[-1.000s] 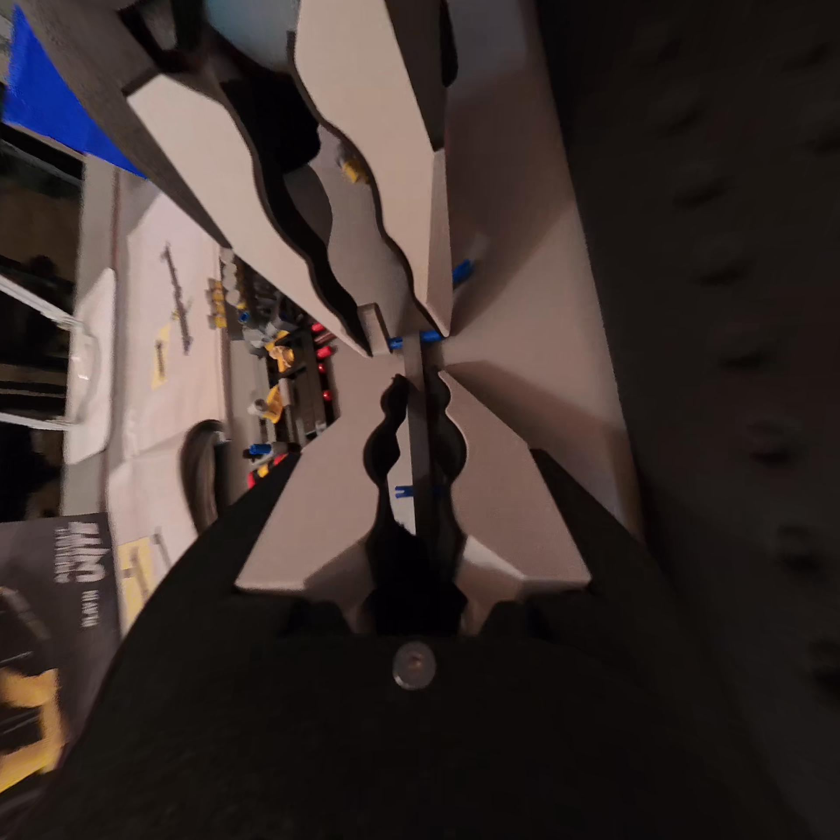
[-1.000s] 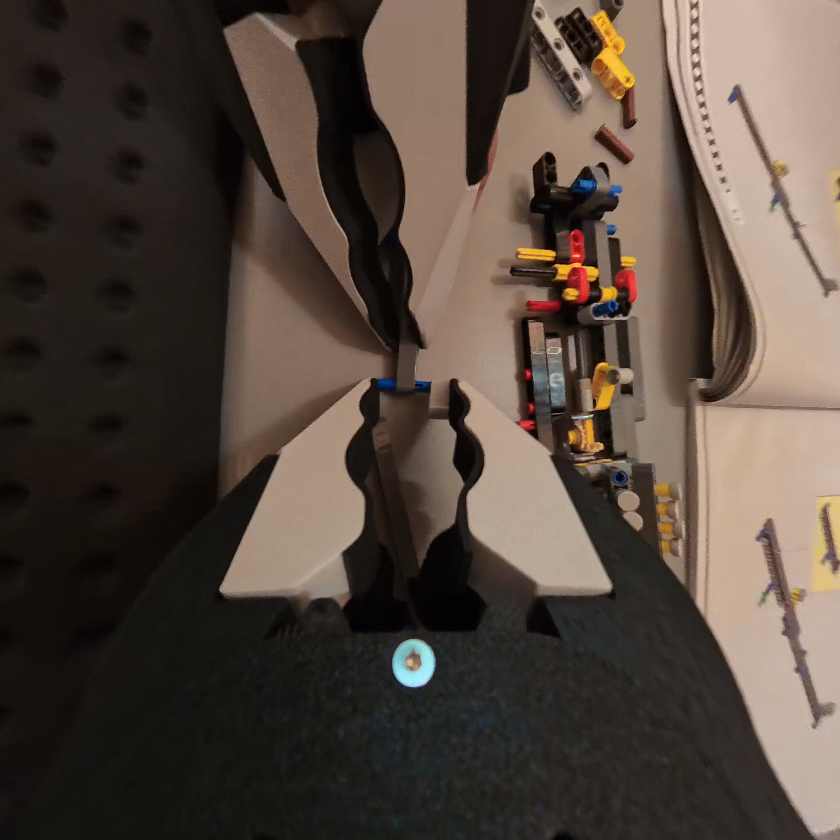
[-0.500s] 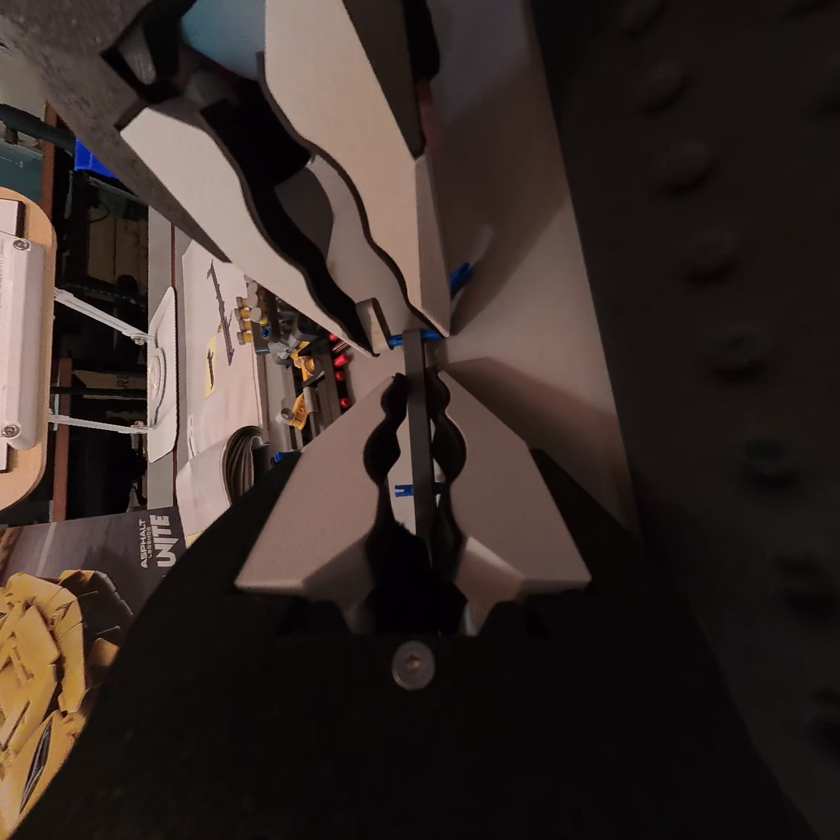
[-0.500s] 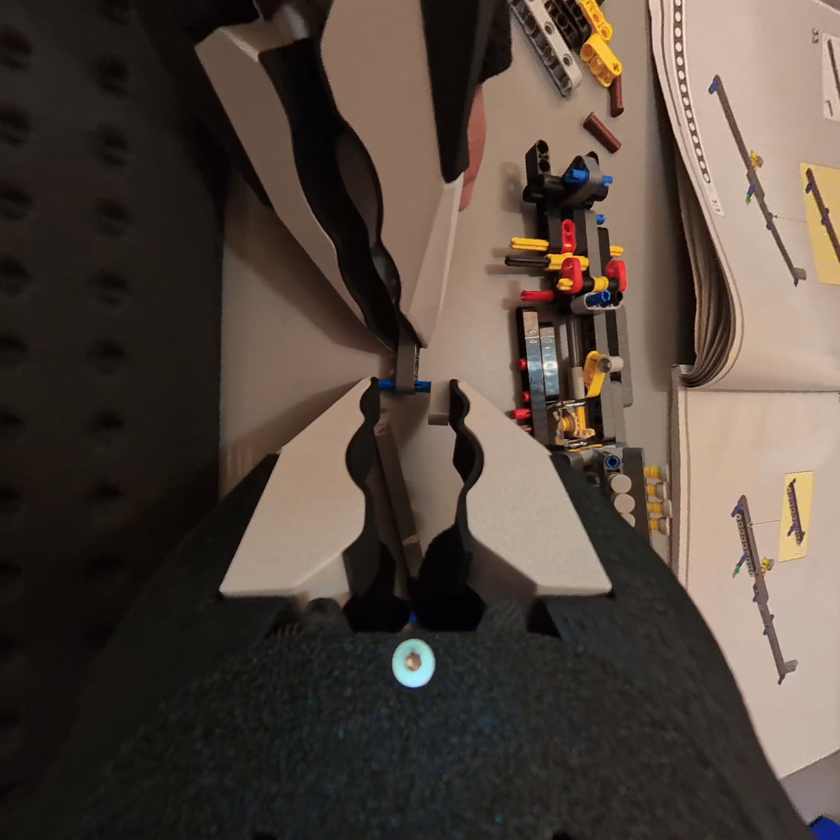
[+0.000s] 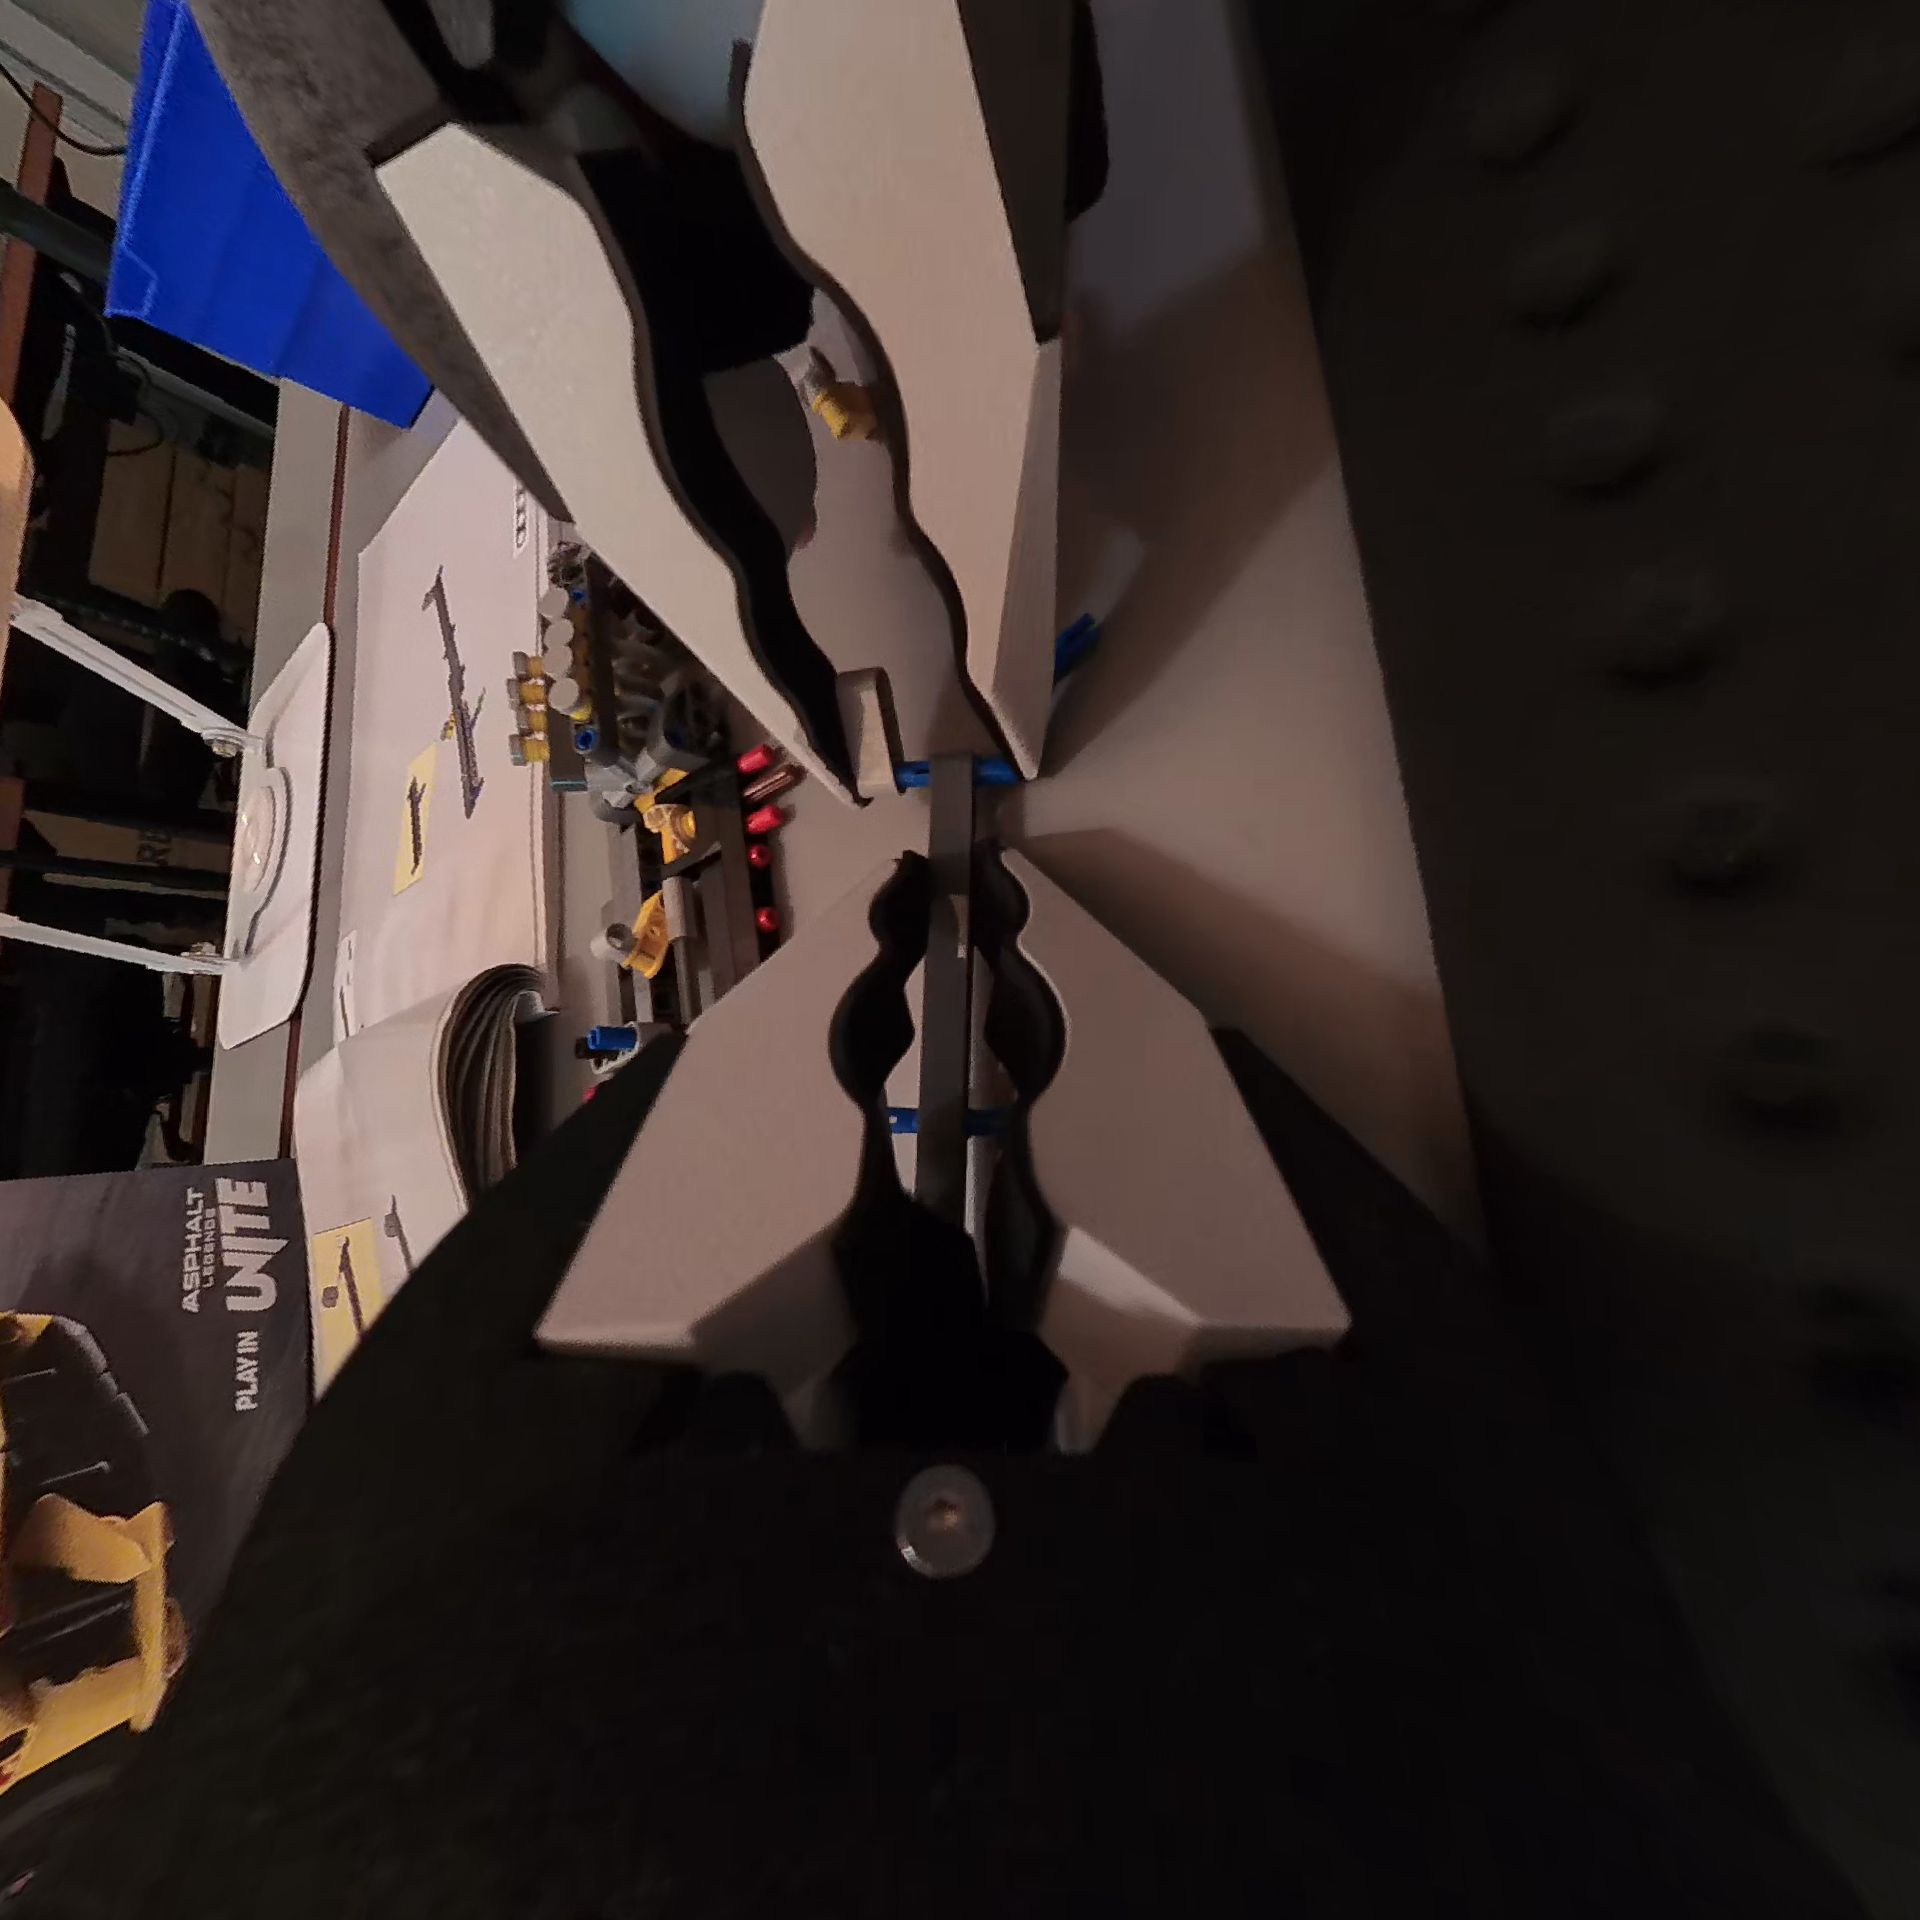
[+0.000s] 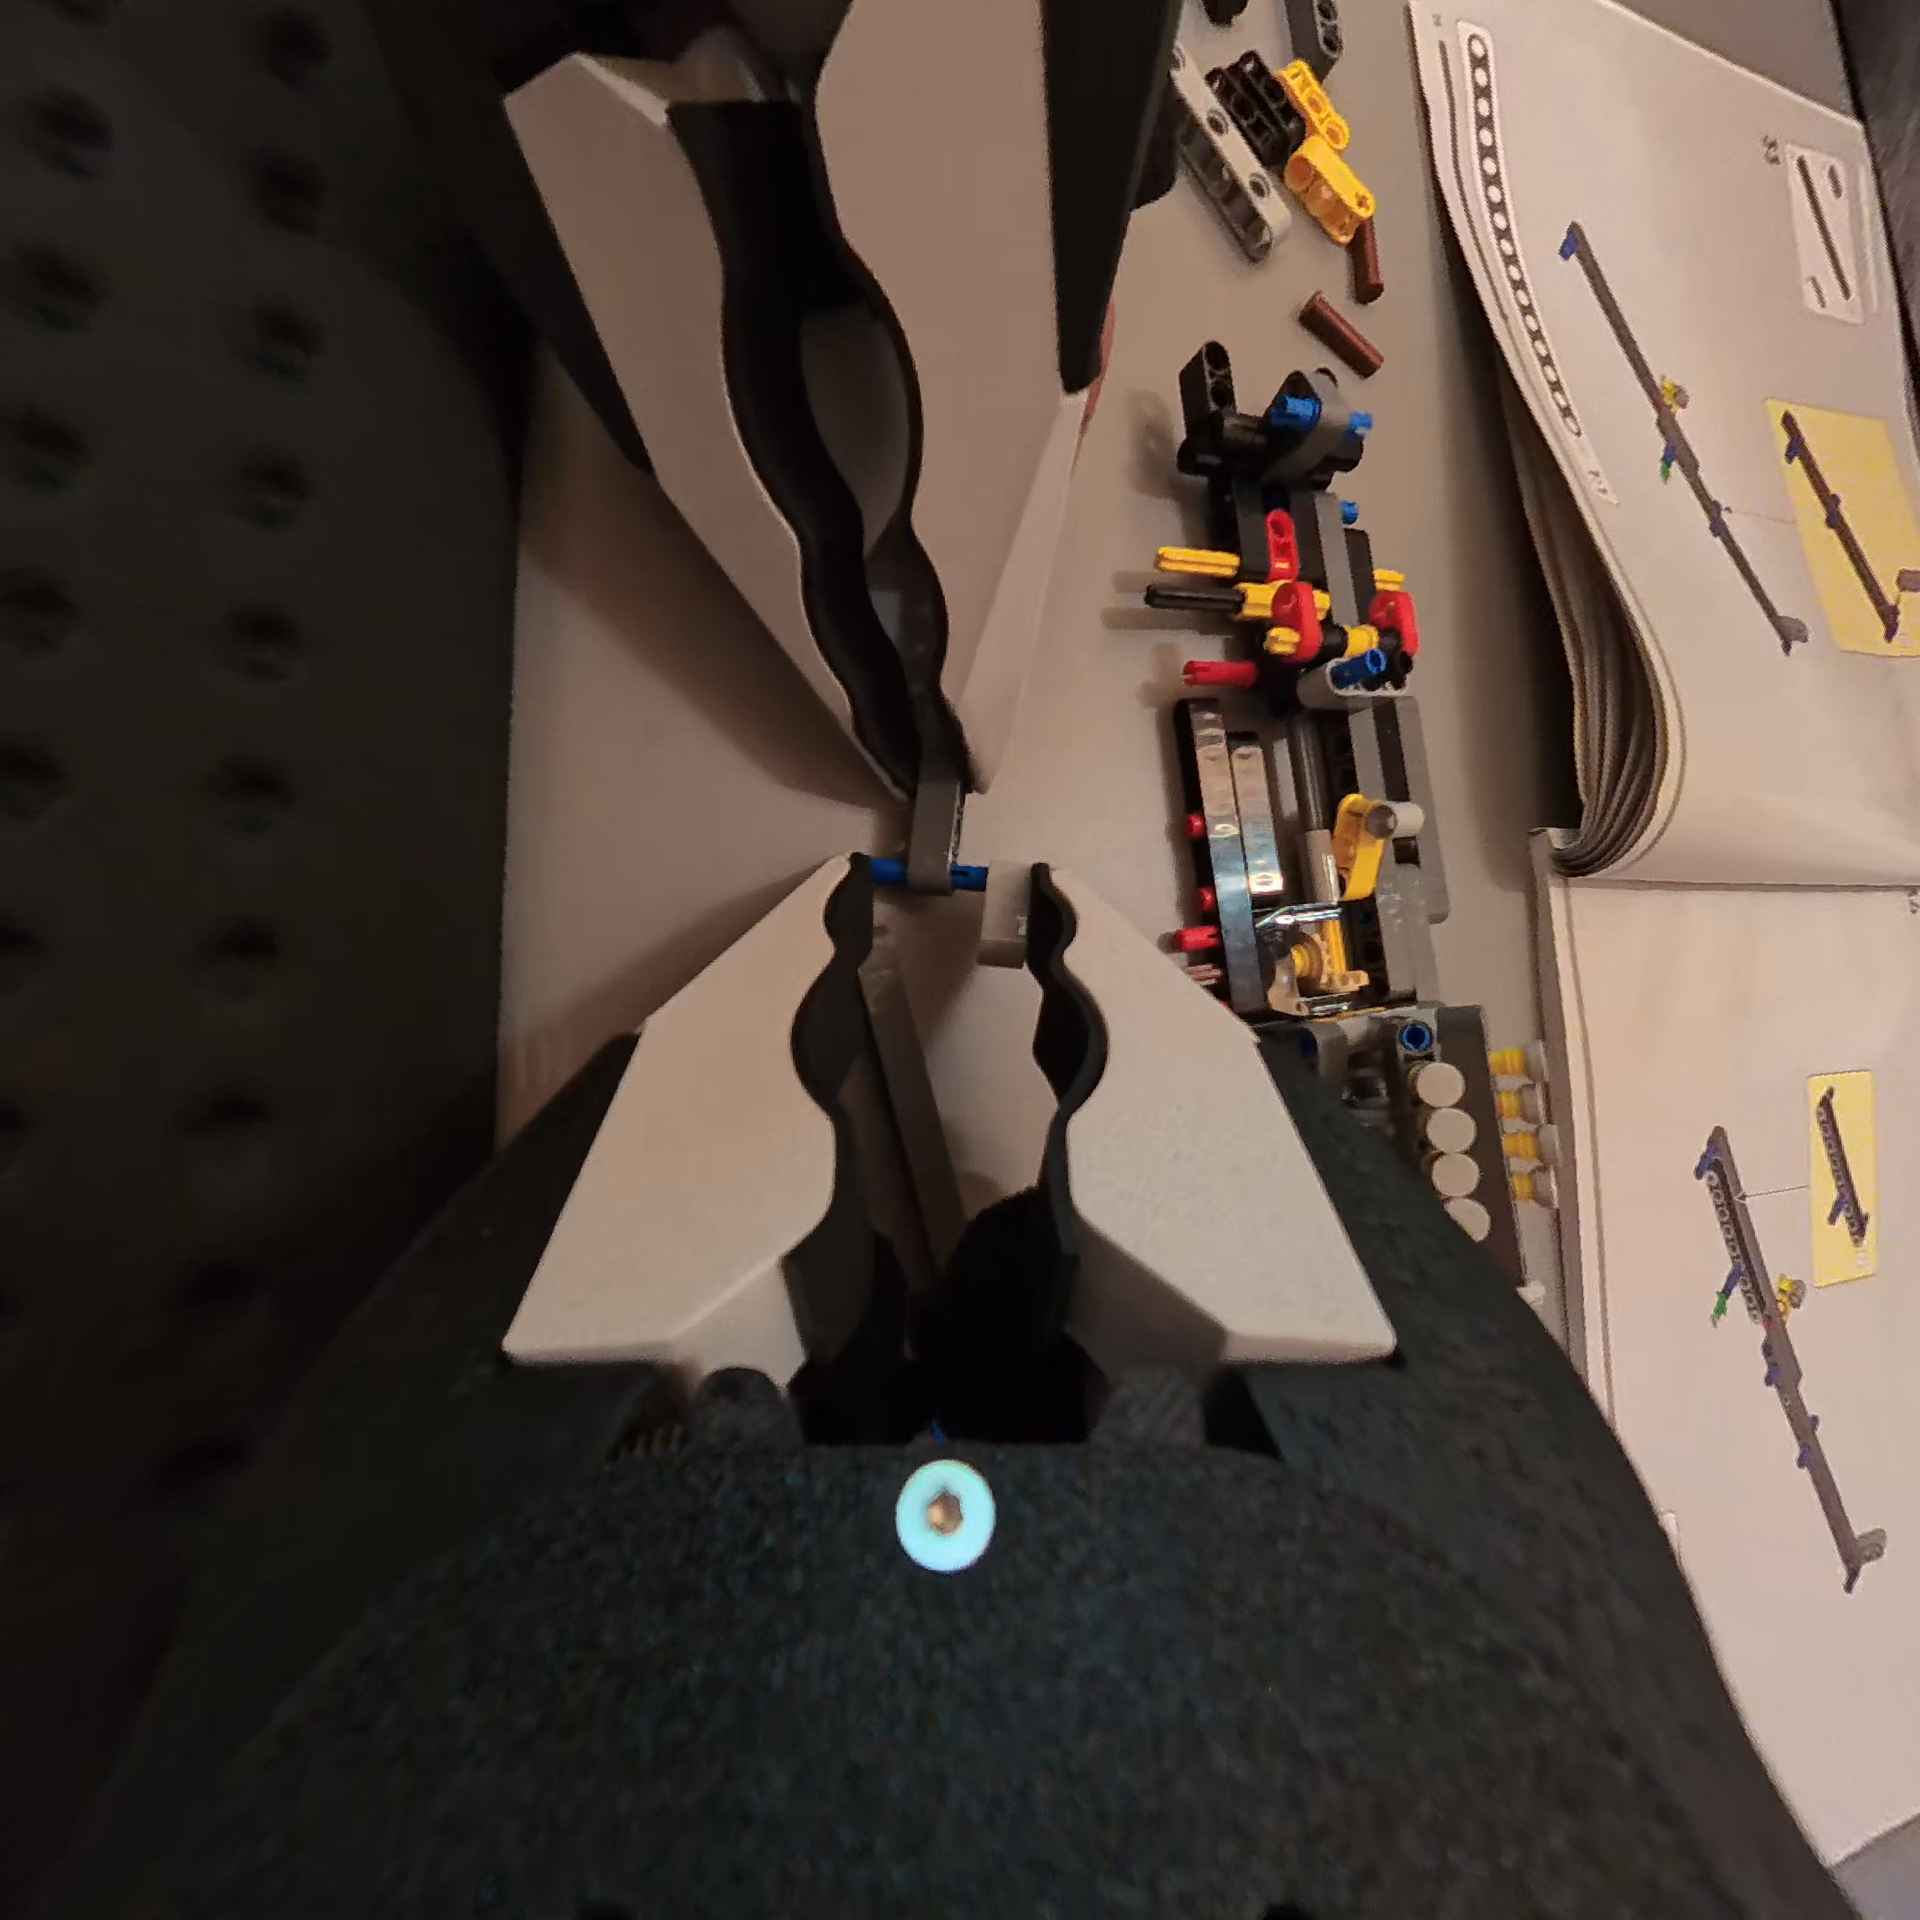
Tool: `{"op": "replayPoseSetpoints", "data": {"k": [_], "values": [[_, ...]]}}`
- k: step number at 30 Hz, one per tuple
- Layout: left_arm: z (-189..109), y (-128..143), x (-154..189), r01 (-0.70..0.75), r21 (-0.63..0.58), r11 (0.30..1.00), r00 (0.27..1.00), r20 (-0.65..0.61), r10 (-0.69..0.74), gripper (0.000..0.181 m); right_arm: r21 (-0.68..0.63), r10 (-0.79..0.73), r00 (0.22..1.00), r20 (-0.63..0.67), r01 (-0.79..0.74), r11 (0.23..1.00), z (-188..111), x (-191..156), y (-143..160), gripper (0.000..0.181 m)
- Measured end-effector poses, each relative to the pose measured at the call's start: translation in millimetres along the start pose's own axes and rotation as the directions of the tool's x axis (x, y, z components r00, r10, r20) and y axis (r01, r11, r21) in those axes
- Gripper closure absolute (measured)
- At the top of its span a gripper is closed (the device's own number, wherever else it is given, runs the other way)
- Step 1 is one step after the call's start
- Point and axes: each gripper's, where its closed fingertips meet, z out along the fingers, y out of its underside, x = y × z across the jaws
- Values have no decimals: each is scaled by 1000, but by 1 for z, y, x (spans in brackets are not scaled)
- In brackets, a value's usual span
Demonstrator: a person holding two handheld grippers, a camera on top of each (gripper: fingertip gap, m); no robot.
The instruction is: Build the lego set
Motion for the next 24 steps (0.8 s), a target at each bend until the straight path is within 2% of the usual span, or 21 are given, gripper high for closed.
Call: {"op": "replayPoseSetpoints", "data": {"k": [7,10,14,18,20,21,22,24], "values": [[-1,-1,0,33,9,999,999,-16,-33,174,-23,-45,999,-12,45,999,0,0,-1,152],[-3,2,2,78,-11,997,995,-63,-79,173,-37,-110,994,-29,108,993,0,1,-4,152],[-2,7,-4,-49,-49,998,998,33,50,174,-71,-174,981,-87,168,983,3,7,-9,152],[0,8,-6,21,-36,999,1000,19,-21,174,-54,-213,969,-125,208,977,3,8,-11,151],[0,8,-6,68,-29,997,998,-3,-68,174,-51,-260,952,-162,255,966,3,5,-13,155],[1,9,-8,71,-32,997,997,5,-71,173,-55,-269,954,-132,264,963,4,-1,-11,174],[2,7,-6,60,-21,998,998,3,-60,174,-40,-232,965,-122,229,973,9,-6,-11,181],[1,7,-6,8,-29,1000,1000,29,-7,174,-2,-199,970,-141,201,980,10,-6,-14,181]]}}
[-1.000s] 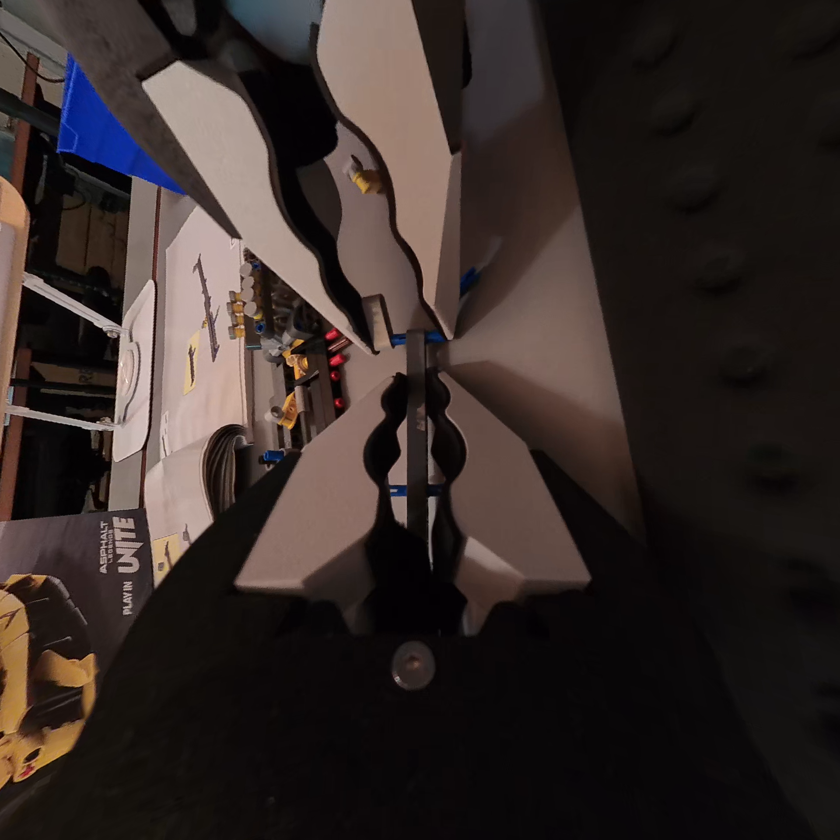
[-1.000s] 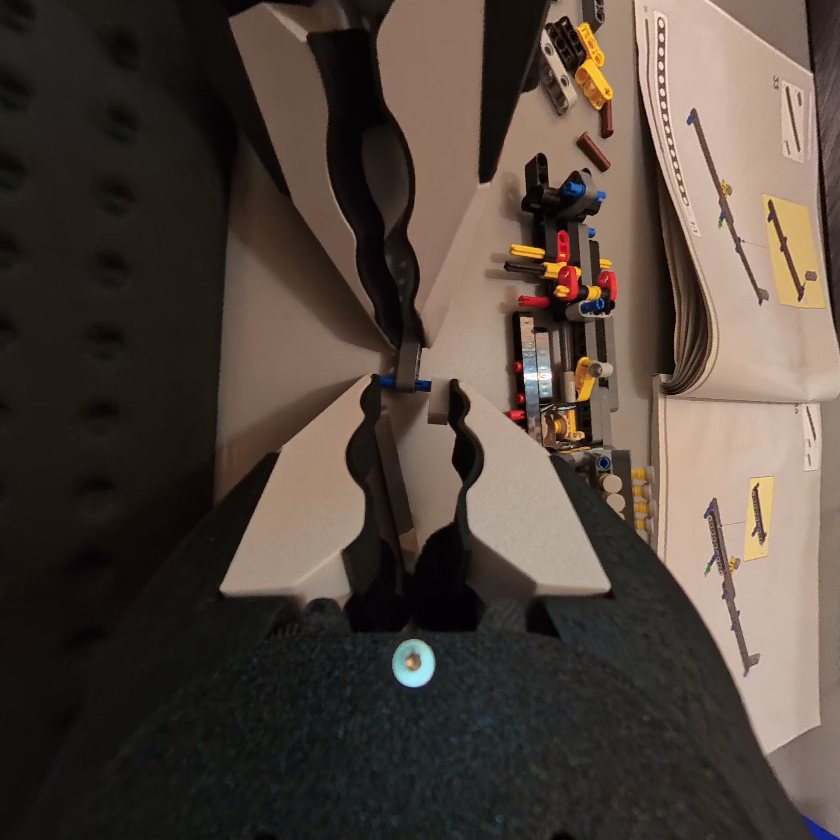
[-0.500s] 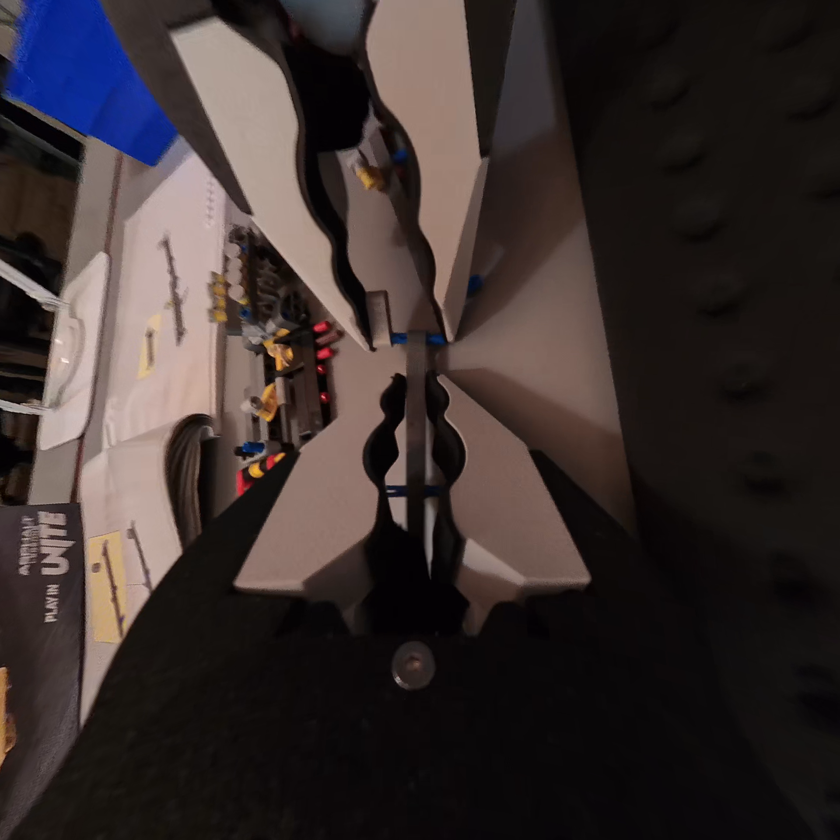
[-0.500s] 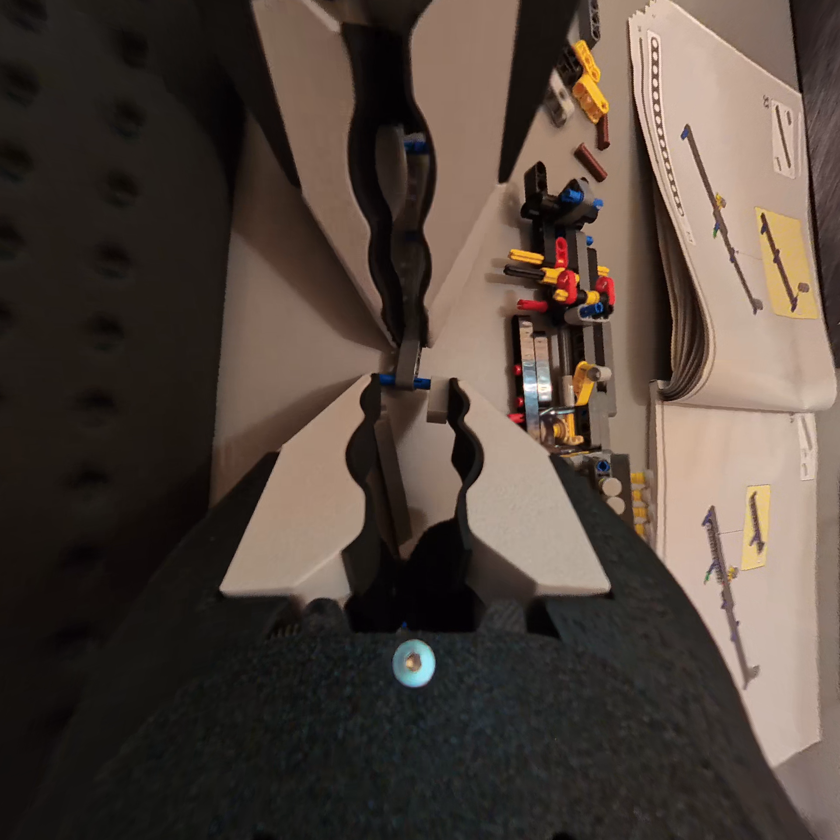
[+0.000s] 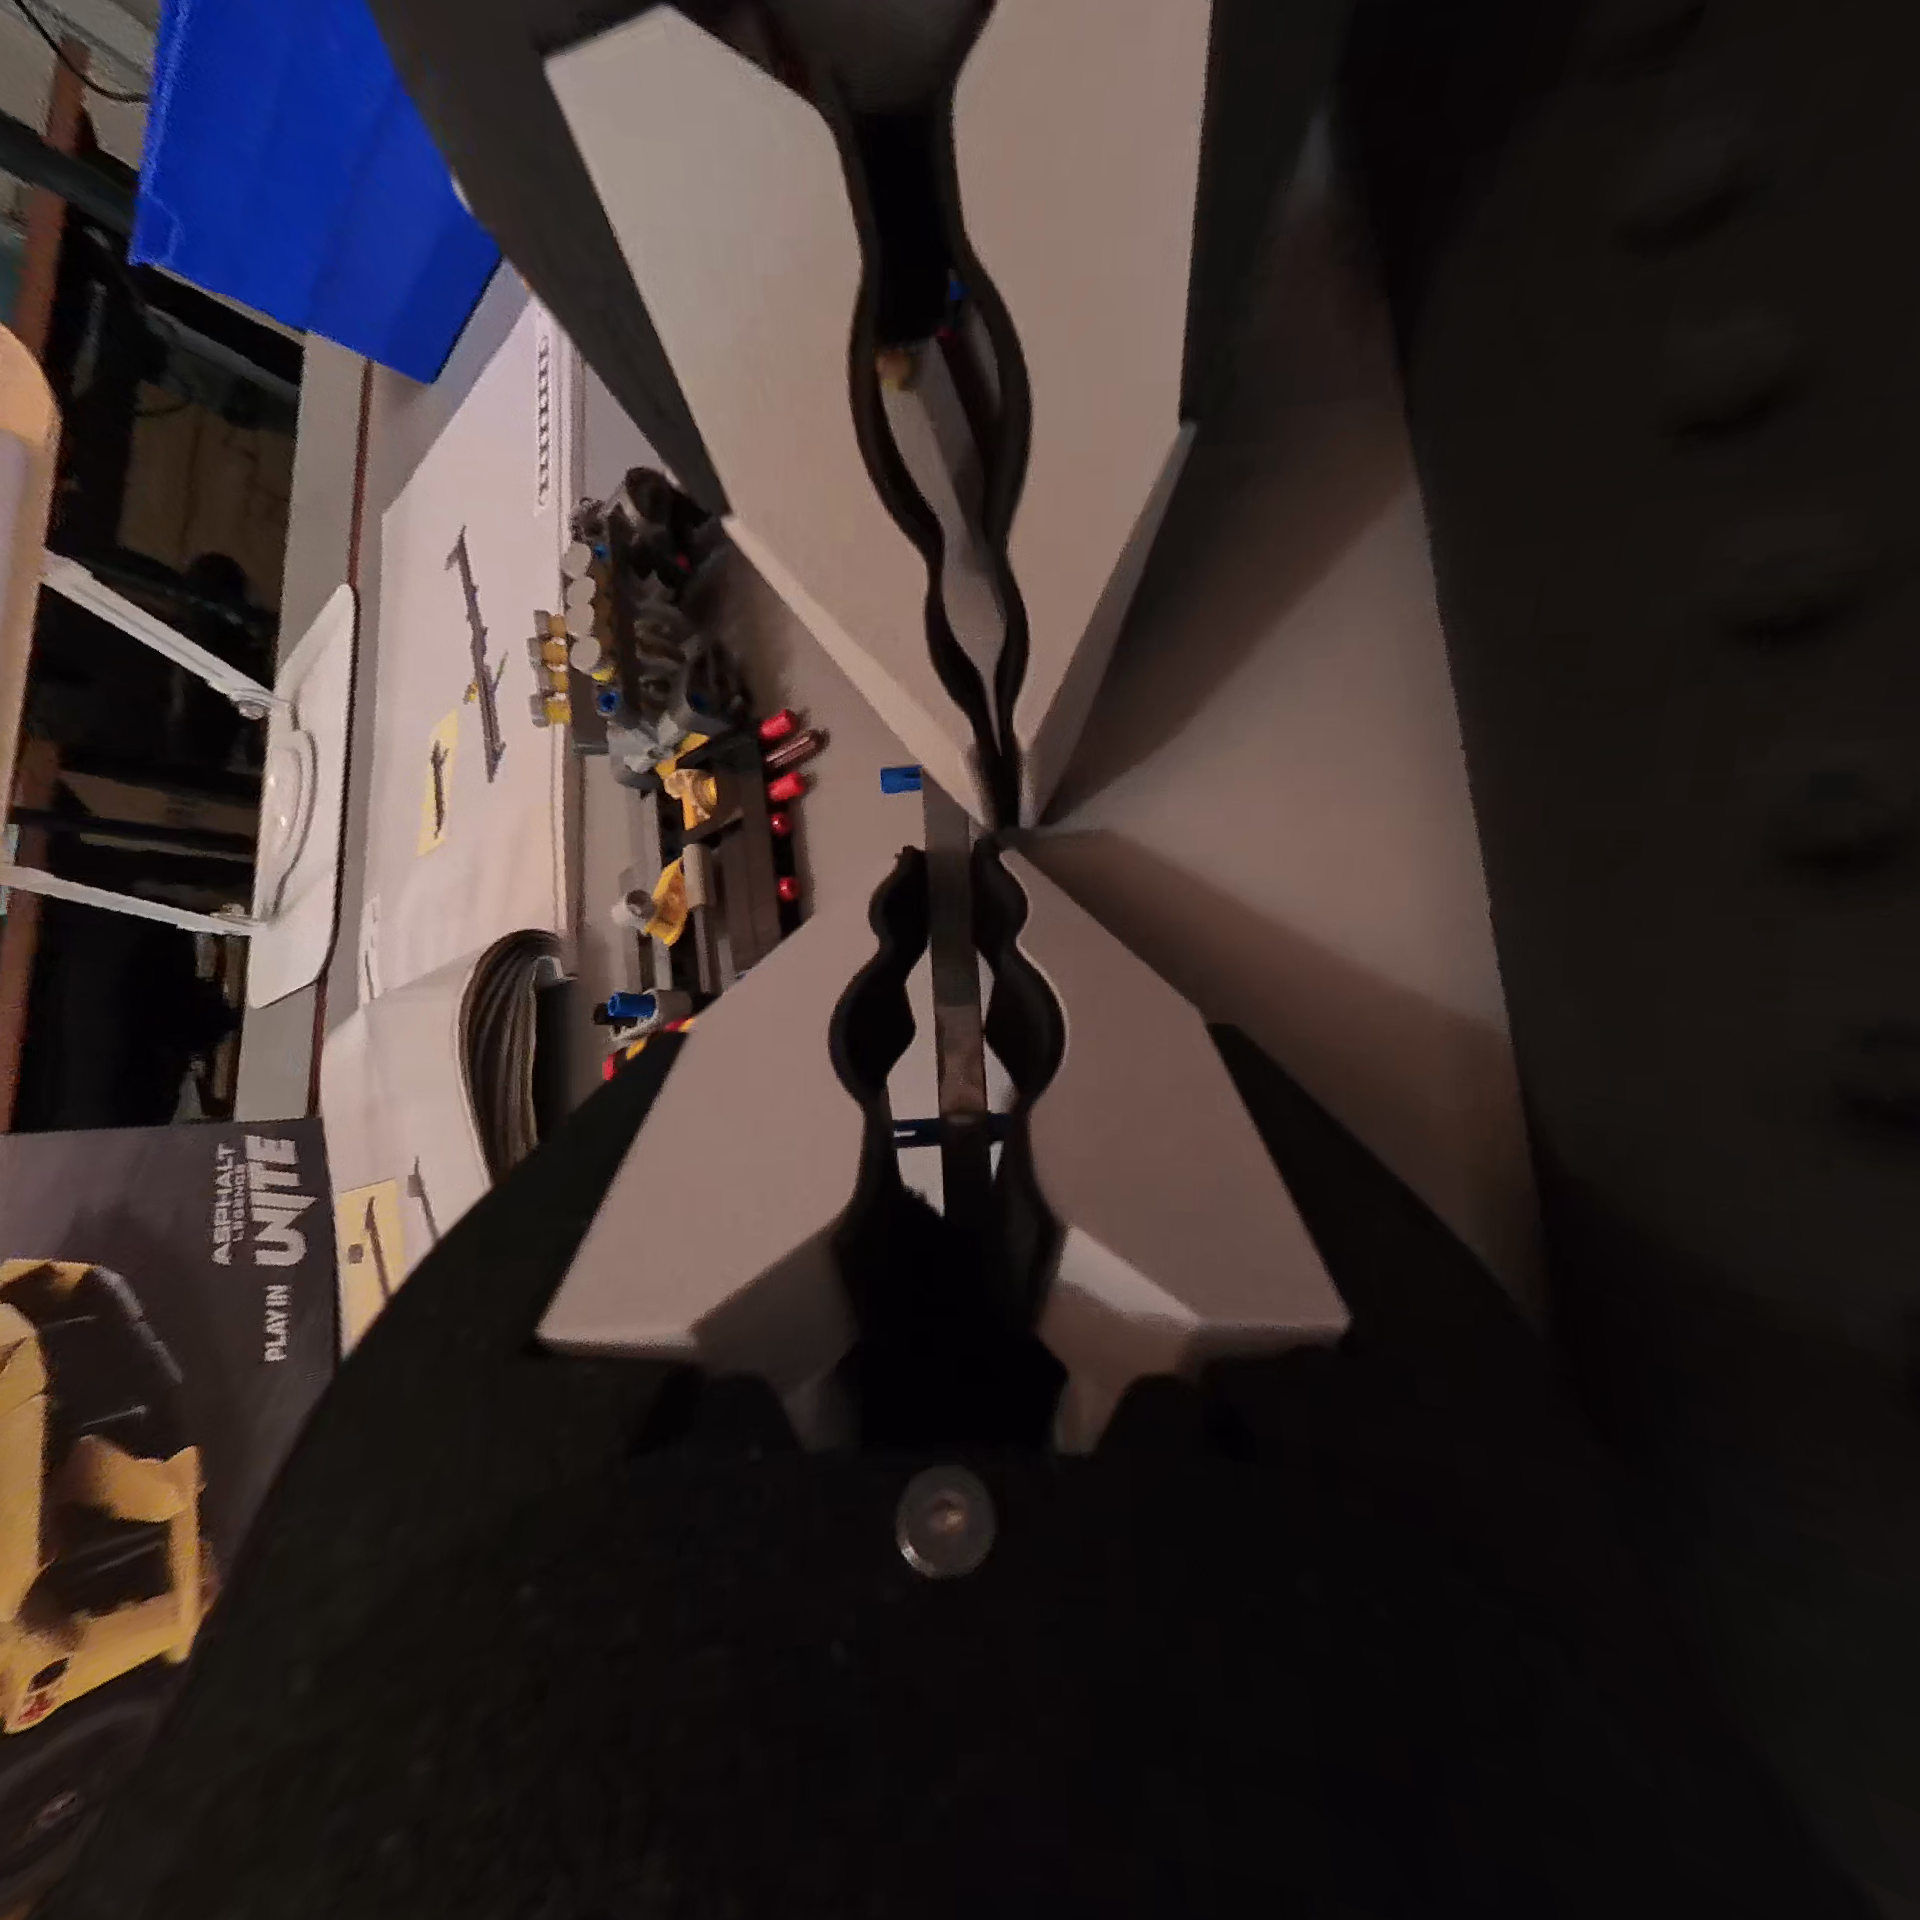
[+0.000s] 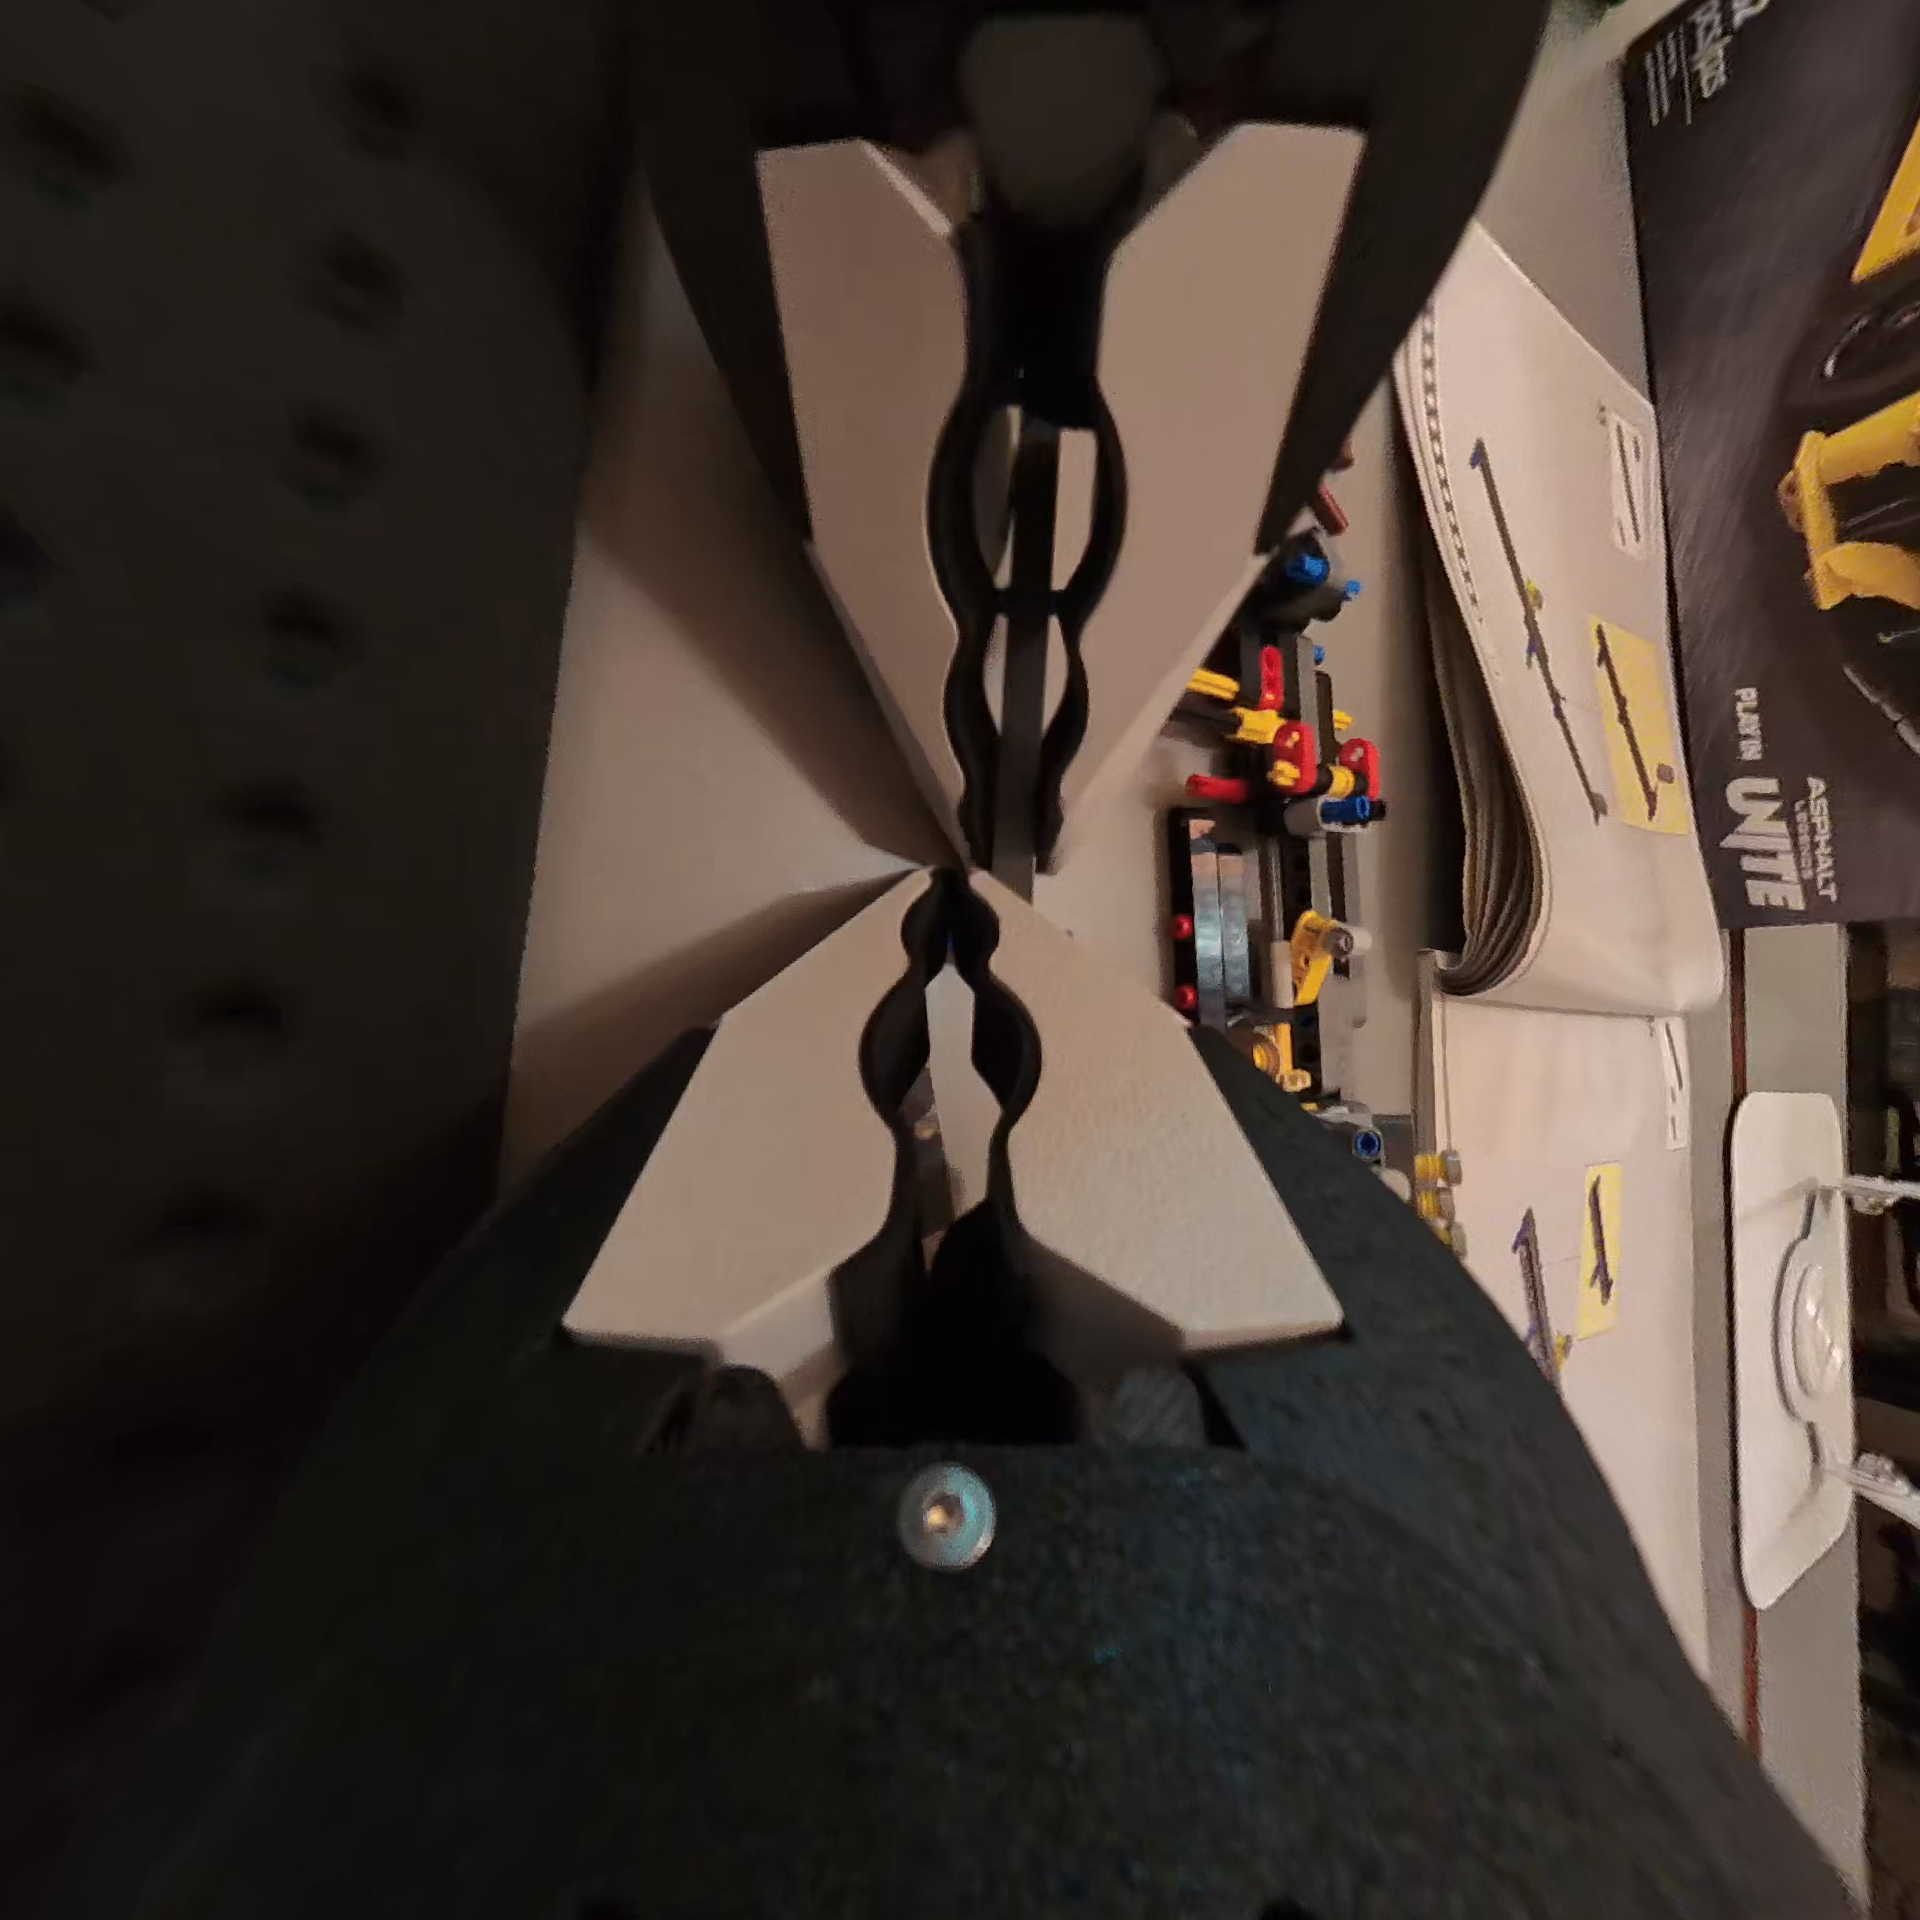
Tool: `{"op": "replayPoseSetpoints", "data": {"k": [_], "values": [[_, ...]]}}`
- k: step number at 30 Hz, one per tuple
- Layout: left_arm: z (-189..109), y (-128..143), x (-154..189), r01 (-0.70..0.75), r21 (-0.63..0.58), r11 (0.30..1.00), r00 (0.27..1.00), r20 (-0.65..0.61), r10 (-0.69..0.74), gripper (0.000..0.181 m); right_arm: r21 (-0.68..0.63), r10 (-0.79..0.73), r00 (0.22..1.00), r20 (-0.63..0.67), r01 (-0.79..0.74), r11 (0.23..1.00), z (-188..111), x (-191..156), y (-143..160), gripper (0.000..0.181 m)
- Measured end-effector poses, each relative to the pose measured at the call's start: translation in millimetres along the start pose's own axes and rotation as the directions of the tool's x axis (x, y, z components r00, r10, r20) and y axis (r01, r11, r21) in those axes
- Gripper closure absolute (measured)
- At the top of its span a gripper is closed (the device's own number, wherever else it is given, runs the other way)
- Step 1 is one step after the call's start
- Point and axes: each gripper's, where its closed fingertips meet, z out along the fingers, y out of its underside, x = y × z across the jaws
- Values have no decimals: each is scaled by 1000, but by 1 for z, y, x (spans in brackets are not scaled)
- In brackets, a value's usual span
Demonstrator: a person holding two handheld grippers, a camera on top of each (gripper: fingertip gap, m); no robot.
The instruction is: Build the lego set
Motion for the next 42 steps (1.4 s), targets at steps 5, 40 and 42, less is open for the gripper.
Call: {"op": "replayPoseSetpoints", "data": {"k": [5,40,42], "values": [[-1,0,1,1,4,1000,1000,-11,-1,174,38,194,981,21,-195,980,-18,5,1,176],[243,-162,-133,300,-132,945,789,-523,-323,153,687,915,370,-162,-623,374,-191,54,90,166],[260,-155,-133,264,-150,953,794,-527,-303,153,683,902,396,-174,-611,400,-190,52,86,167]]}}
